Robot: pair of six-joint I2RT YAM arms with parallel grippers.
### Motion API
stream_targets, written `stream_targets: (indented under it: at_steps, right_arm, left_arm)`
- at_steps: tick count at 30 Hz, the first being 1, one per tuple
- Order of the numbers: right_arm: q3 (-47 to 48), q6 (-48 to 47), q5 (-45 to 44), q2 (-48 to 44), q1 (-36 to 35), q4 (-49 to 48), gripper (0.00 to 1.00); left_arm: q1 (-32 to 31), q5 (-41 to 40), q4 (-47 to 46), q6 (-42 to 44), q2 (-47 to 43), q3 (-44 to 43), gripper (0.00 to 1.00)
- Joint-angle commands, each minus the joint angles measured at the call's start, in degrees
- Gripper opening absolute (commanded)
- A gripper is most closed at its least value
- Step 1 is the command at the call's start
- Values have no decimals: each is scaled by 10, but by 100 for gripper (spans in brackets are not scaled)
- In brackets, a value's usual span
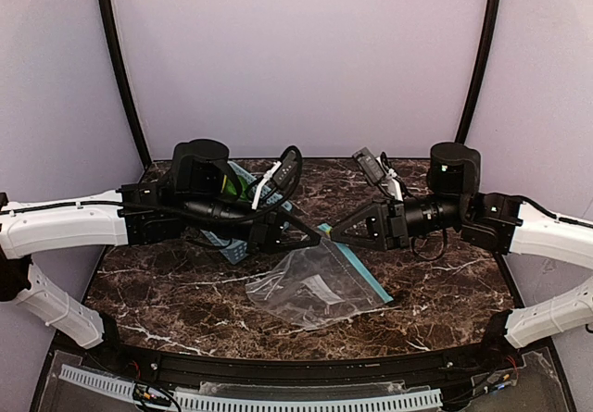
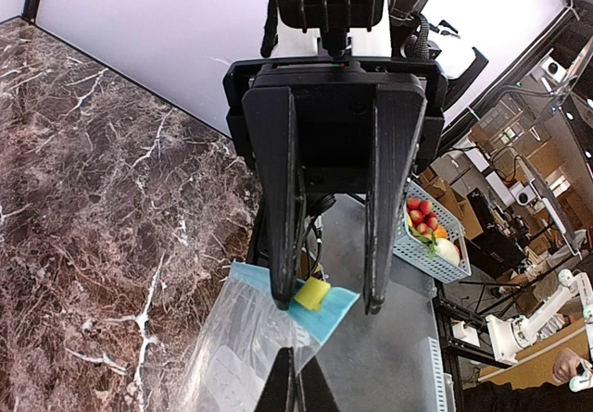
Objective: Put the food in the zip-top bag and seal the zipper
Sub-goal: Unzip the zipper from the zipper food storage bag.
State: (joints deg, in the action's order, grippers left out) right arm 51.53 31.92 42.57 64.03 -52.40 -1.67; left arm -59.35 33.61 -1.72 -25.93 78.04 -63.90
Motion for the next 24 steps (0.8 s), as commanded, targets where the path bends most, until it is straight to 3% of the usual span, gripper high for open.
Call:
stream_targets:
  at_steps: [1,8,19,24]
  right_arm:
    - [3,-5,-2,2,-3,-10,28]
    - [3,-7,-7,5,-3,-6,27]
    - [7,-7,-28,-1,-3,2,6]
    - [3,-6,-35,-4,-3,6,2]
  left_arm:
    - [0,8,-8,-2,-13,9,1]
    - [0,11,-9,-3,-13,9,1]
    - [0,13,-11,-5,-16,13,1]
    - [0,8,-15,-10,-23,18,1]
